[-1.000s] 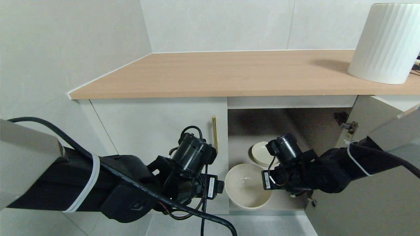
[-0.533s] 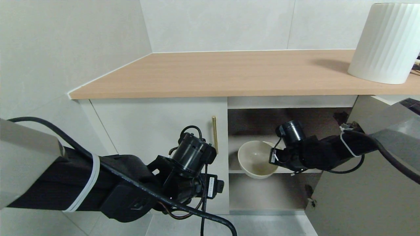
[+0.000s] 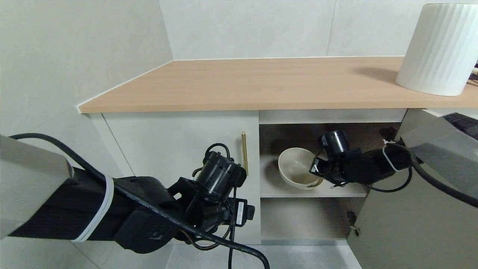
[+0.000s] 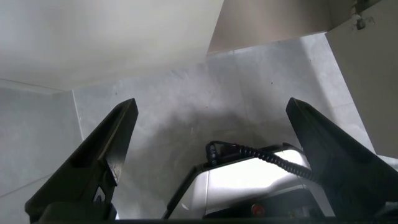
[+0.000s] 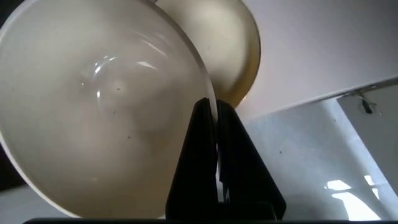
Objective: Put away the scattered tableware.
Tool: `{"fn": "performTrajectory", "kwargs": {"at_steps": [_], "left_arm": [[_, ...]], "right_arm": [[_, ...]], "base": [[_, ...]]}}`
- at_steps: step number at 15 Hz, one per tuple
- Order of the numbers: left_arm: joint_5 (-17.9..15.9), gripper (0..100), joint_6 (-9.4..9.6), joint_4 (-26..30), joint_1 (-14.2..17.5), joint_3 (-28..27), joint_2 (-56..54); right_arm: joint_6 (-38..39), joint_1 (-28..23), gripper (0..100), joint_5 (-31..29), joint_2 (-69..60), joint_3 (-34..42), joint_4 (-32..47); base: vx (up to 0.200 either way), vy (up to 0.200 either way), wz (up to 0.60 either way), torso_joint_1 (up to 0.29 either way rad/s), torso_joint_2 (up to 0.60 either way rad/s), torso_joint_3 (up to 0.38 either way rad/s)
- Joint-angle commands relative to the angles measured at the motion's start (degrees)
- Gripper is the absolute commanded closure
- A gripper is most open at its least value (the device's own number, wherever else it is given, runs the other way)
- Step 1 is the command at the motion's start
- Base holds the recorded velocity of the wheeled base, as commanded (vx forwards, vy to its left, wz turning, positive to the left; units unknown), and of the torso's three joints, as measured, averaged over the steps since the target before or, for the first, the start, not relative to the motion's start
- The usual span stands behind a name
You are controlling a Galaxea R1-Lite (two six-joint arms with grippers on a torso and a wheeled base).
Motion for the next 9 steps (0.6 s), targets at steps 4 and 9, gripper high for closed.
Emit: {"fn": "performTrajectory", "kwargs": {"at_steps": [4,9], "left_arm": [[0.0,0,-0.08,0.0,0.0,0.0,0.1],[0.0,0,0.01,0.0,0.0,0.0,0.1]], "right_arm": [[1.2,-2.2,100,-2.3,4.1,-3.7,-0.1],[1.1,-3.1,100,-4.8,6.3,-5.5,-0.1]], "base": [[0.0,0.0,0.0,0.0,0.0,0.0],[0.0,0.0,0.0,0.0,0.0,0.0]]}}
